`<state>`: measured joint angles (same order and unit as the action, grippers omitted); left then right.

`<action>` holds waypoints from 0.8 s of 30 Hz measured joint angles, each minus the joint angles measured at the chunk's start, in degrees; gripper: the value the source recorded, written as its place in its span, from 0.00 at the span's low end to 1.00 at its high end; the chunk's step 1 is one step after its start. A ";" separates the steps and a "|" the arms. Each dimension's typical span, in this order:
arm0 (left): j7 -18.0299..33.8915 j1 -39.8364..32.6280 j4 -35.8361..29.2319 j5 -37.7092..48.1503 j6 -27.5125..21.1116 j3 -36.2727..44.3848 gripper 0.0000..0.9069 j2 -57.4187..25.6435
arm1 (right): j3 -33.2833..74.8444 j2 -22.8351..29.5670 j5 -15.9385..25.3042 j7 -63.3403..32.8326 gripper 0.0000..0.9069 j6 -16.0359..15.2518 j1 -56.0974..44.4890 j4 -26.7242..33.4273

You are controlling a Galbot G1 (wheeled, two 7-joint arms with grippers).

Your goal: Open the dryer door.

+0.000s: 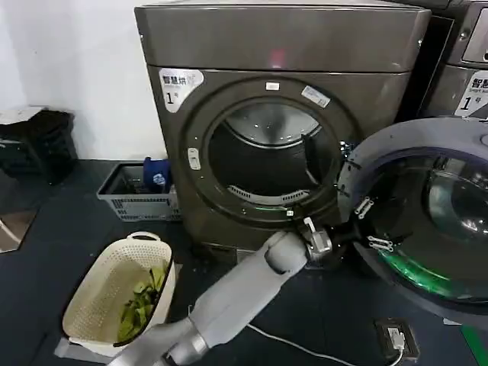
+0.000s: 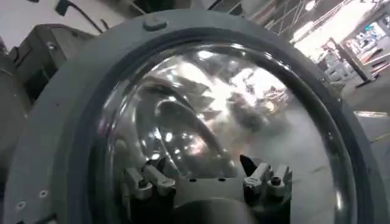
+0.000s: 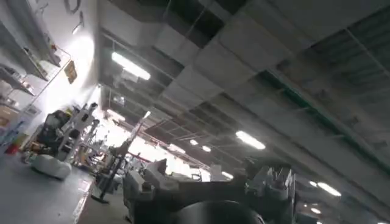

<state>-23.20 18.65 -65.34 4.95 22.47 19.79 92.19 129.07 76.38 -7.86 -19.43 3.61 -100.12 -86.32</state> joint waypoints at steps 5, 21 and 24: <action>3.28 0.14 0.35 -2.39 -1.62 -0.87 1.00 0.00 | 0.02 -0.01 0.00 -0.01 1.00 0.33 0.05 -0.03; 4.48 1.09 -2.23 0.24 -4.05 -1.78 1.00 -0.01 | -1.11 0.70 0.16 0.15 1.00 0.63 0.56 -1.13; 3.75 1.80 -3.67 0.72 -4.73 -1.38 1.00 0.00 | -1.20 0.49 0.16 0.20 1.00 0.49 0.66 -1.11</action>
<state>-19.45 20.45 -69.01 5.67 17.74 18.41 92.19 127.87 76.87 -7.71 -19.24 4.10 -99.46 -87.43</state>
